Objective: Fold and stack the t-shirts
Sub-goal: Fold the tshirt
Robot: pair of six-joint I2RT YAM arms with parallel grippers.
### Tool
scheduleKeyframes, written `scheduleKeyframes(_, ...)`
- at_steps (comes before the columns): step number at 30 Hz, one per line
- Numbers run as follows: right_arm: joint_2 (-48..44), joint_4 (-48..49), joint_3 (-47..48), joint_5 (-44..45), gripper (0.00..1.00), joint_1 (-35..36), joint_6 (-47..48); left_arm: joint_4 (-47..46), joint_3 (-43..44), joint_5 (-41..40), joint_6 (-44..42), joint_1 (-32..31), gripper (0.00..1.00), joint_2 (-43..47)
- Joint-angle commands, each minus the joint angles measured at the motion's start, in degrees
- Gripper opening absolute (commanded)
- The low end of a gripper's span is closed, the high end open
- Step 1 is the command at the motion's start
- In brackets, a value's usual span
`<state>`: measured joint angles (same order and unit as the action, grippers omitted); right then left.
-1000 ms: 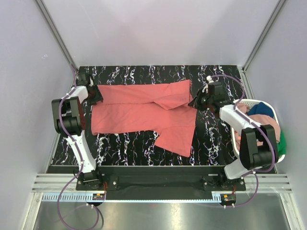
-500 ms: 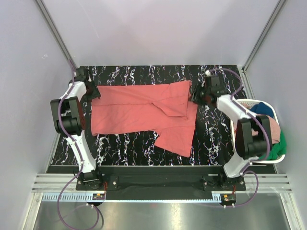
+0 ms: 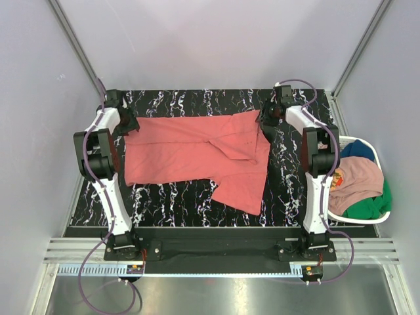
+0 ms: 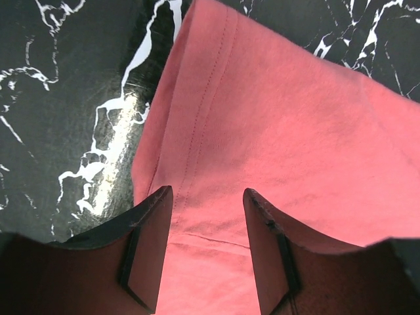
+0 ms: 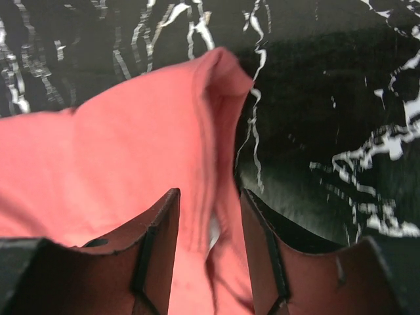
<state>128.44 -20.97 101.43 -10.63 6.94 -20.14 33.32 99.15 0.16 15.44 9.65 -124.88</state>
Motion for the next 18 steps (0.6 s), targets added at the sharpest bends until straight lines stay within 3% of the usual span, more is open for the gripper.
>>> scheduleKeyframes(1, 3.2, 0.2, 5.2, -4.1, 0.49, -0.8, 1.5, -1.0, 1.4, 1.7, -1.0, -0.2, 0.53, -0.8)
scheduleKeyframes(6, 5.1, 5.0, 5.9, -7.2, 0.46, -0.9, -0.2, -1.9, 0.6, 1.7, -1.2, -0.2, 0.53, -1.2)
scheduleKeyframes(18, 9.6, 6.3, 11.8, -7.9, 0.38, -1.0, -1.7, -3.1, 0.3, 1.4, -1.4, -0.2, 0.53, -3.0)
